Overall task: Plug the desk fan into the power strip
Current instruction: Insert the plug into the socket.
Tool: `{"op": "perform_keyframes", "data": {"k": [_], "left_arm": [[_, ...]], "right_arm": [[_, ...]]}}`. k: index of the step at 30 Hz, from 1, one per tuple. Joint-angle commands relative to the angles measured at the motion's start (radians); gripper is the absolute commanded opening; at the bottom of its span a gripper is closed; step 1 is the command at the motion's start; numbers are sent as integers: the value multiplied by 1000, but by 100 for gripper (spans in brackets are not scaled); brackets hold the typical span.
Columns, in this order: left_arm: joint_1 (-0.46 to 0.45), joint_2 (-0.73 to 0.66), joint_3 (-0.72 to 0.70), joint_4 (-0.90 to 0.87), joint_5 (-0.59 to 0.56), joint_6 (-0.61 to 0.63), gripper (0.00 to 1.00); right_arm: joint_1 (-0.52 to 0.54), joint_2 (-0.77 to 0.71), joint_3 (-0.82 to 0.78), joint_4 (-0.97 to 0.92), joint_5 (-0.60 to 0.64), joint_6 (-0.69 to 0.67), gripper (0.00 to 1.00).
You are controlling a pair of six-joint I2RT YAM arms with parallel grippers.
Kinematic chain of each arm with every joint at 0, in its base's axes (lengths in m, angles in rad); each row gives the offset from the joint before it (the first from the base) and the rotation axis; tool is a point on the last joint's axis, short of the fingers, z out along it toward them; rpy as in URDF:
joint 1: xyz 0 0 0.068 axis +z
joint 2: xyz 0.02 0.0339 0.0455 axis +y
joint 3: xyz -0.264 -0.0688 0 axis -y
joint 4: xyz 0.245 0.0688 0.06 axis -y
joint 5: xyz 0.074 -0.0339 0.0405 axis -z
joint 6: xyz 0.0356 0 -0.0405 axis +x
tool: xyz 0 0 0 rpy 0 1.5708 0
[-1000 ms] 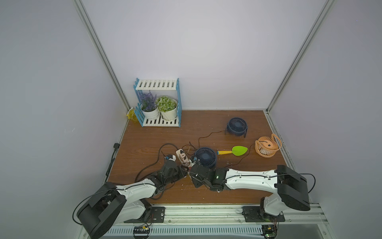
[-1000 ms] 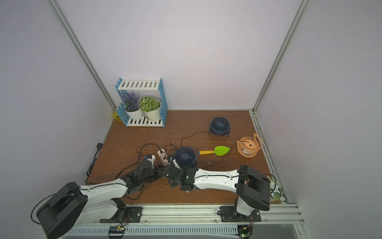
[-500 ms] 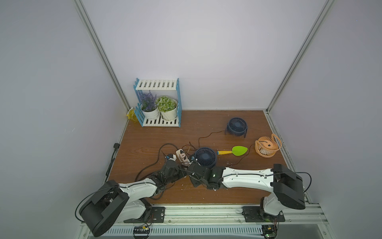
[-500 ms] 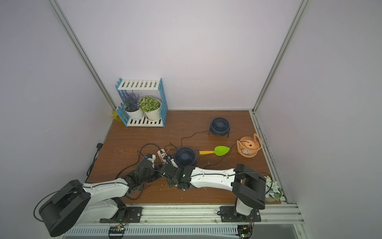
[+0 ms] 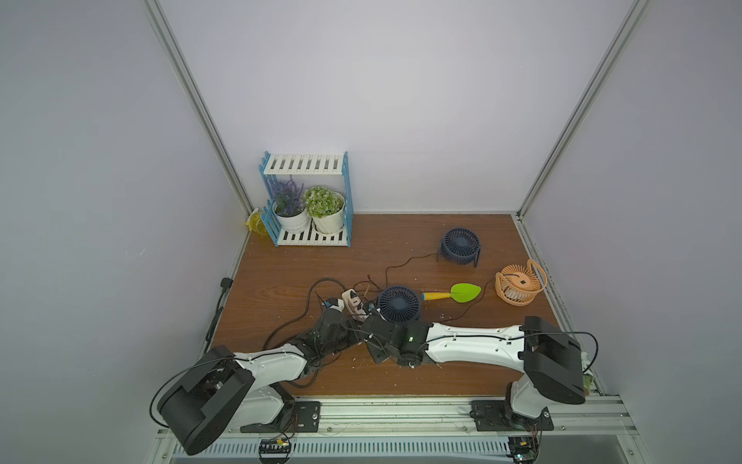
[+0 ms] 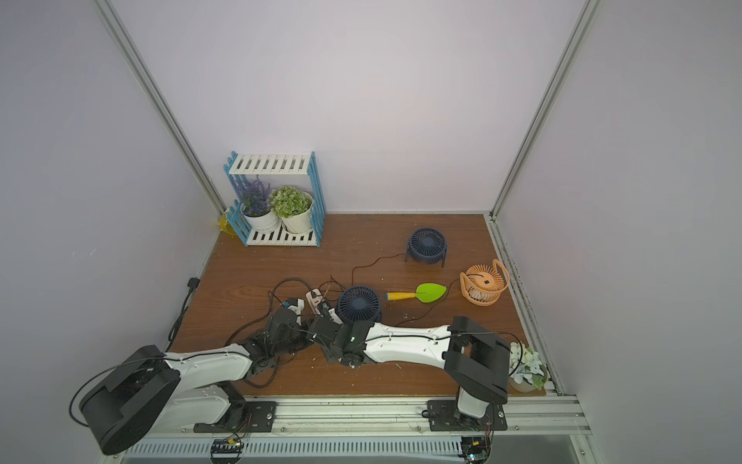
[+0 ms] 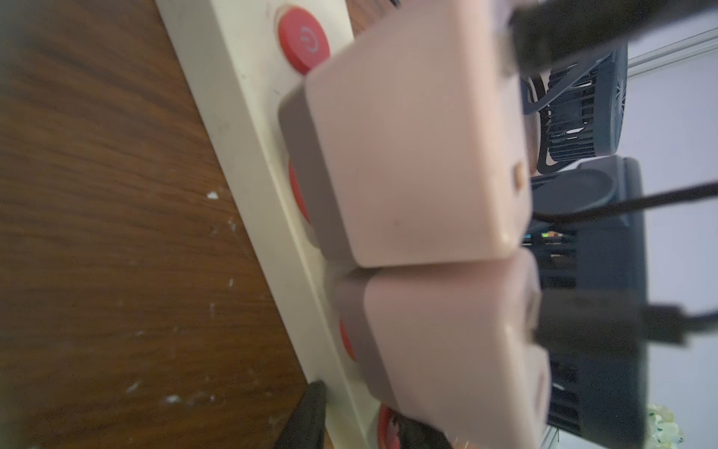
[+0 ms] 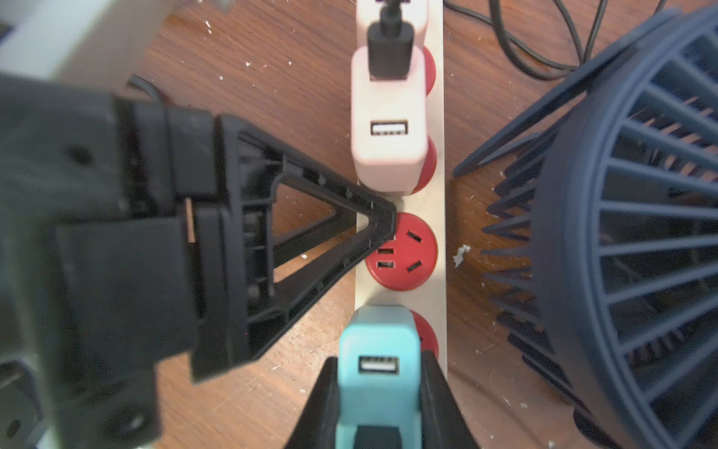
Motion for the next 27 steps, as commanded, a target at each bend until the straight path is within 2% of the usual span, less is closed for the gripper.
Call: {"op": "perform_keyframes", "data": {"k": [1,8,13,20,24,25,27], "left_arm": [[10,11,-7,-16,-2,4,33],[10,18,-8,-16,9,17,32],[10,12,-10,-17,5,14,32],[10,11,-5,-19,19,21,33],[10,14,1,-23,18,22,33],[10,14,2,-25,19,22,33],[9,15,4,-30,20,26,35]], "right_arm": [[-5,240,-257,-202,-198,65,0],[-64,378,-228,-124,-215,13,0],[-65,320,-239,-147,-182,17,0],[-61,216,-37,-266,-109,-7,0],[-60,156,93,-308,-83,-39,13],[-59,142,121,-313,-82,-48,19],[-59,105,161,-319,-86,-61,36]]}}
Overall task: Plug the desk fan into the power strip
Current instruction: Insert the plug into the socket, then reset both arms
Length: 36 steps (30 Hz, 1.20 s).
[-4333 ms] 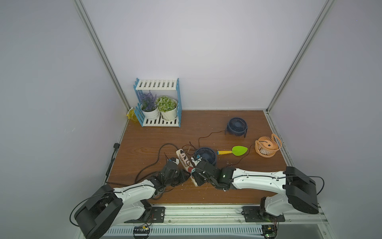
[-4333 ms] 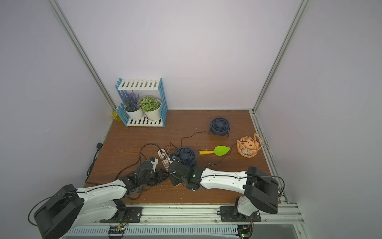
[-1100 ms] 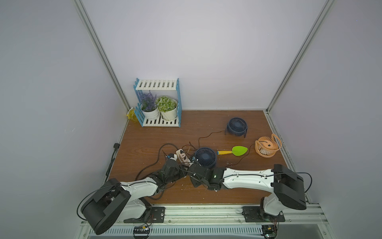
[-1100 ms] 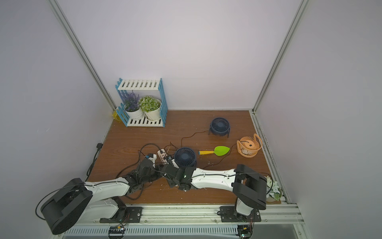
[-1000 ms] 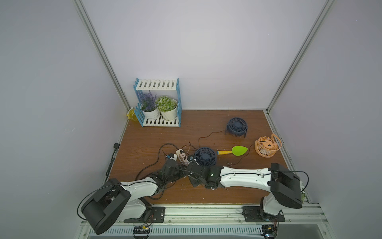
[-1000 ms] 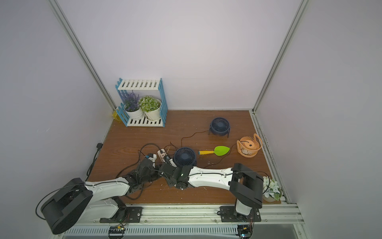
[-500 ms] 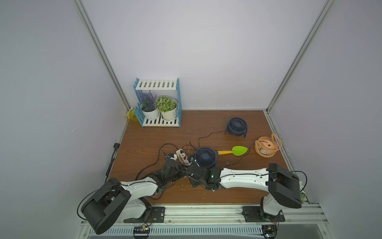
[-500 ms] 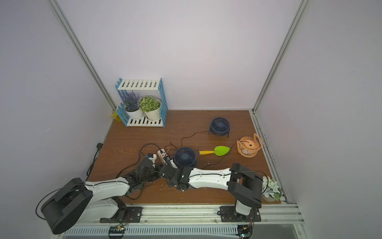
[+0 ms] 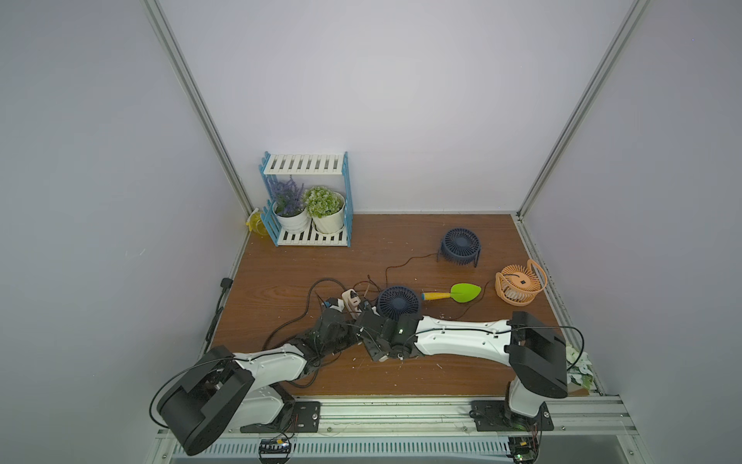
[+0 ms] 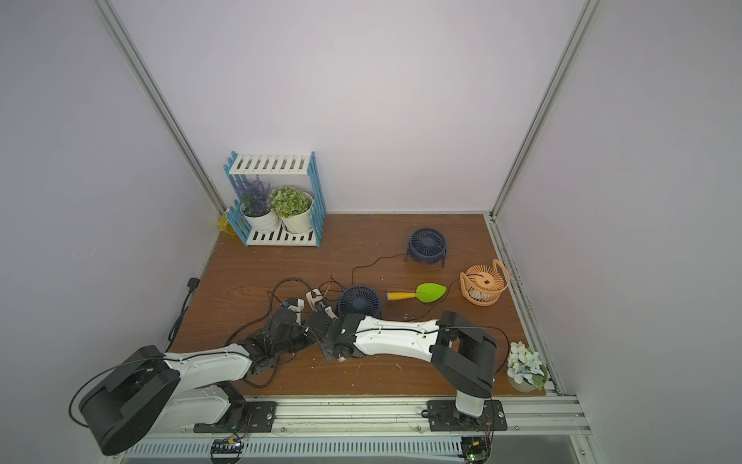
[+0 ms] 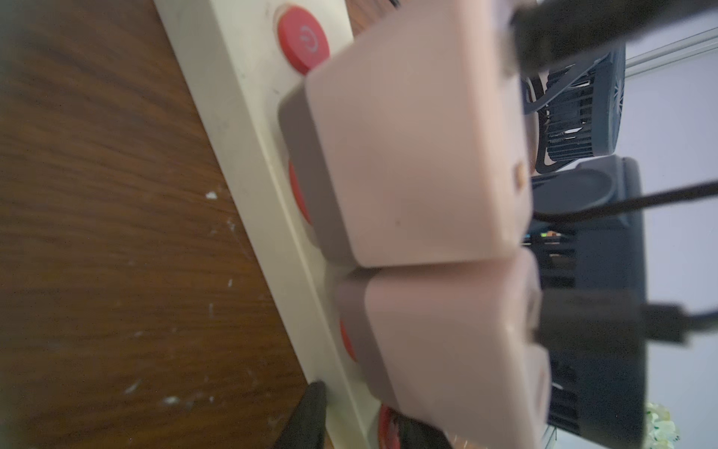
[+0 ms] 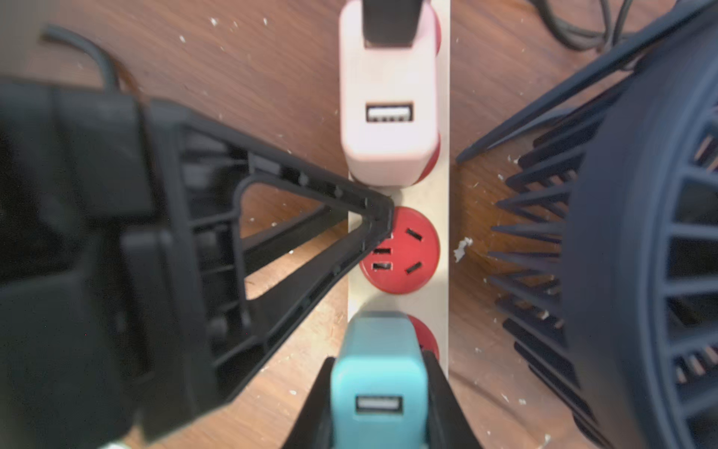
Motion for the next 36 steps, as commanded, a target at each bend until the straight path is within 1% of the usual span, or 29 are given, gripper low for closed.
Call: {"op": "perform_keyframes", "data": {"k": [1,2,4,7,10,12,14,17,19,20,21,24,27,28,30,31,32,34,36], "left_arm": [[7,16,8,-36,14,25,35],[7,16,11,-40,17,30,36],[7,14,17,-49,22,37,38],[7,4,21,-61,24,47,42],[7,-18,27,-95,20,54,51],[7,-45,27,-117,28,66,55],[7,-87,31,-155,37,99,61],[7,-198,56,-289,29,163,69],[7,-269,83,-401,10,207,73],[7,-305,97,-458,-3,228,75],[7,-362,119,-535,-27,258,76],[7,-470,184,-694,-98,335,83],[7,-530,285,-853,-192,446,93],[7,-533,326,-905,-242,489,97],[12,-506,409,-983,-348,576,98],[21,-483,450,-1003,-396,613,99],[42,-450,485,-1009,-418,649,98],[115,-377,549,-991,-406,699,99],[206,-305,585,-931,-374,732,99]], "right_arm": [[-25,26,6,-135,-37,-44,43],[-23,2,12,-122,-41,-49,50],[-22,-56,17,-92,-51,-55,59],[-18,-146,3,-50,-58,-59,68],[-17,-236,-39,-3,-76,-71,75],[-20,-300,-67,21,-87,-83,80],[-23,-378,-87,31,-69,-96,82],[-41,-482,-113,35,-20,-121,86],[-76,-550,-130,35,2,-138,89],[-104,-579,-142,34,6,-148,90],[-152,-621,-152,19,4,-160,92],[-293,-704,-176,-25,11,-208,97],[-421,-777,-199,-42,21,-275,99],[-453,-794,-209,-42,26,-294,99],[-550,-810,-229,-25,19,-337,99],[-615,-811,-240,-9,-5,-354,99],[-679,-806,-253,14,-28,-361,99],[-795,-793,-288,83,-108,-371,99],[-891,-774,-332,166,-166,-376,99]]}}
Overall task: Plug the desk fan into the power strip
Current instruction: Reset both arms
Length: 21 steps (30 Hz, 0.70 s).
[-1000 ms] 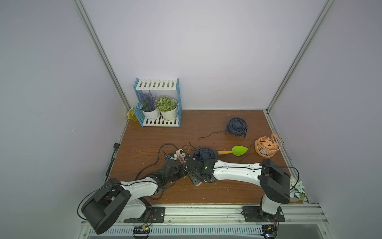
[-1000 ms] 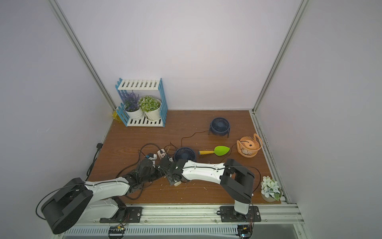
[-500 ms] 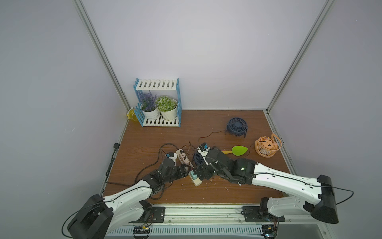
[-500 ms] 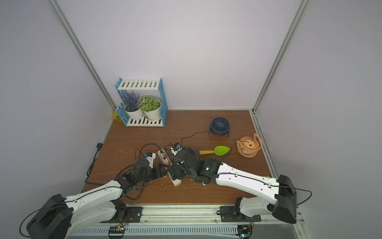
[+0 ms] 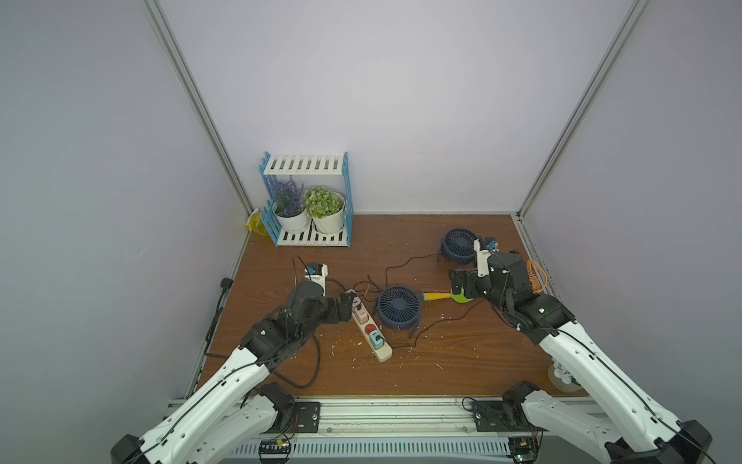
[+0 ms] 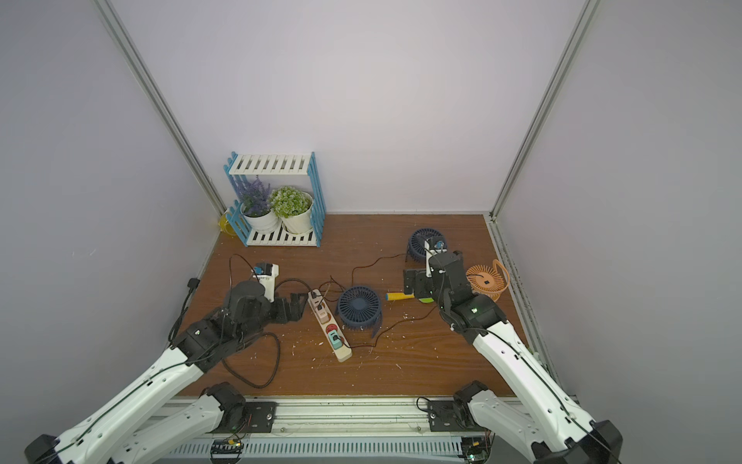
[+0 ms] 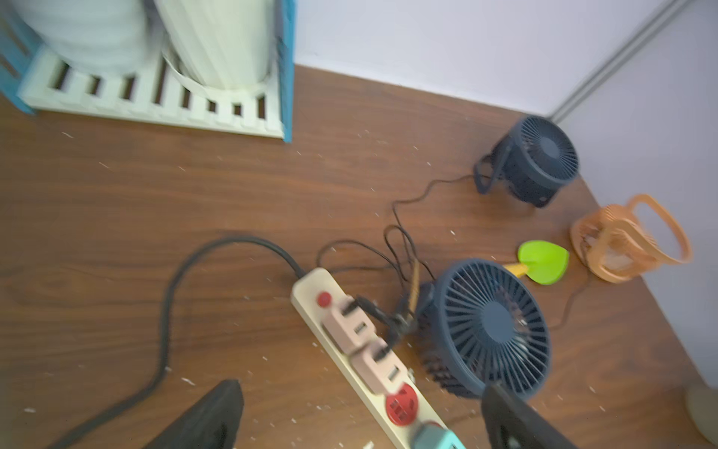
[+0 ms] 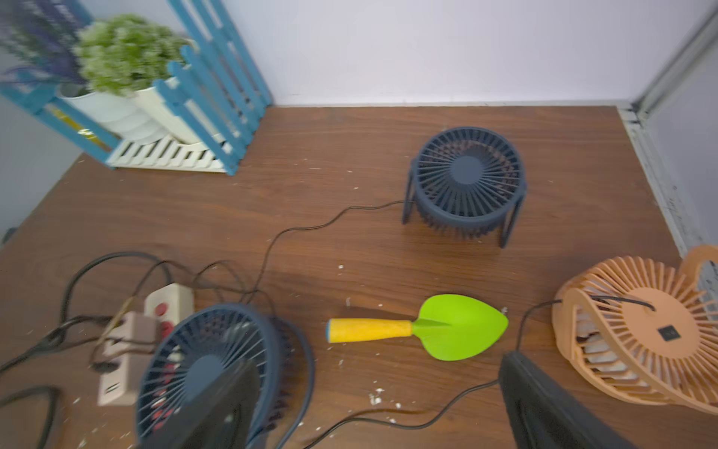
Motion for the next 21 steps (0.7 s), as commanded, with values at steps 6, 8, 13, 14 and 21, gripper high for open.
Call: {"op": "perform_keyframes", "data": {"k": [6,8,13,14,21], "left_arm": [[395,201,-9,281,92,117,99],[447,232,-49,391,69,122,99],[451,294,-226,696,-126,253,99],[450,312,-266,782,-140,288,99],[451,483,-395,1073,35,390,99]], "right_arm": [[-244,84,-189,368,-73,-106,99],[-249,104,-239,473,-4,-145,99],[-253,166,-382,768,96,-184,99],[-253,188,-410,831,109,-191,99],[-254,358,-486,1060,118,-253,99]]}}
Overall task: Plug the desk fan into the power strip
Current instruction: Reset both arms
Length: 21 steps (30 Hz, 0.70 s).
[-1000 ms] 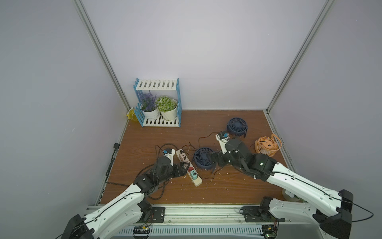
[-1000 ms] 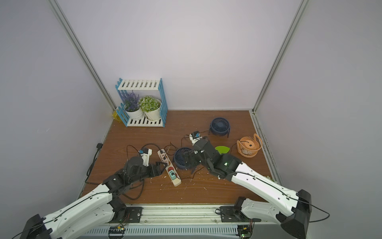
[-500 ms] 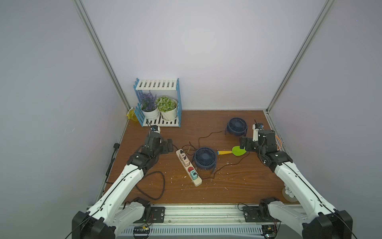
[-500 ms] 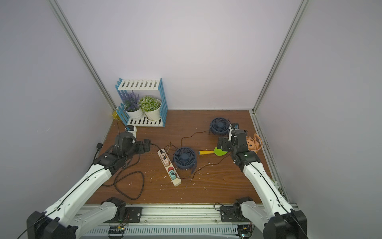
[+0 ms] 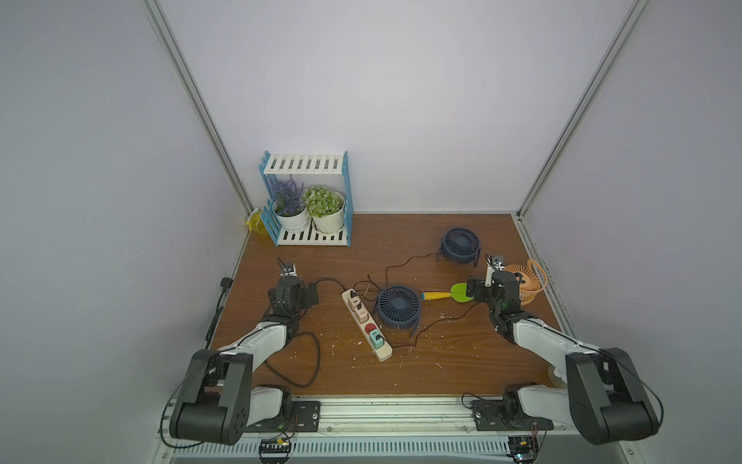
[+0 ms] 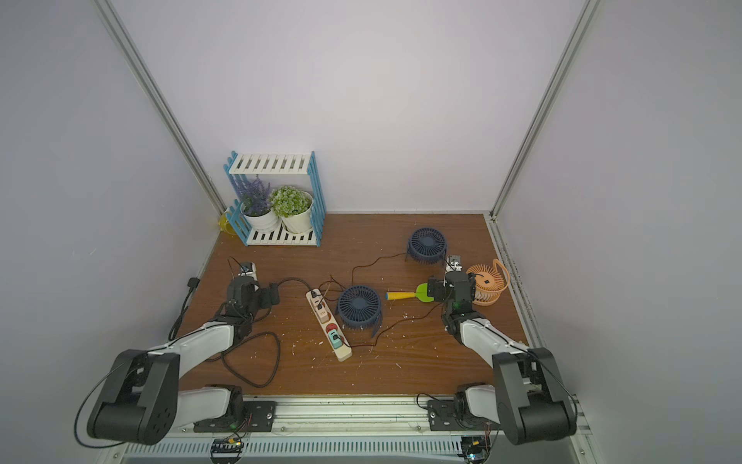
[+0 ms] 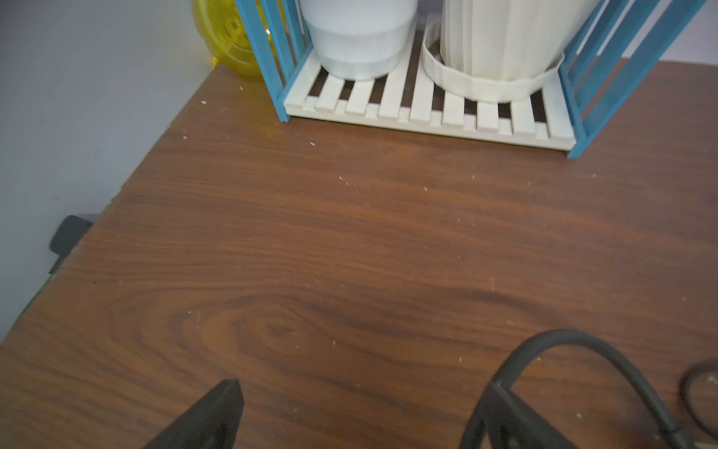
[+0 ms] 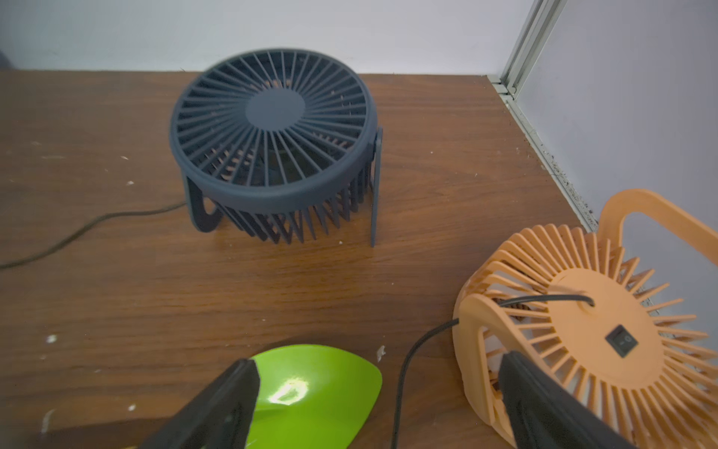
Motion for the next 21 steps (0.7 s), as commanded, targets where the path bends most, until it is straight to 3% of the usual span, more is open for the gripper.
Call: {"op": "perform_keyframes", "data": {"k": [1,3,7,10,15,18,21], "left_arm": [[9,56,-9,251,118,89,99],[0,91,-11,307,145,136,98],[13,235,-72,560,112,108,98],[15,239,-51,523,49,78,98],[23,239,-49,520,40,66,98],[23,239,-51,520,39,67,98],[23,239,-51,520,39,66,98]], "right_arm": [[-5,38,2,152,14,-53,99],[-3,47,7,172,-11,-75,99],[-5,71,-3,255,-30,-126,99],[-5,91,-37,367,-48,-181,99],[-13,254,-110,677,-95,-186,99],[-27,230,-32,477,-117,-179,99],[-49,247,-48,525,-153,-162,100]]}}
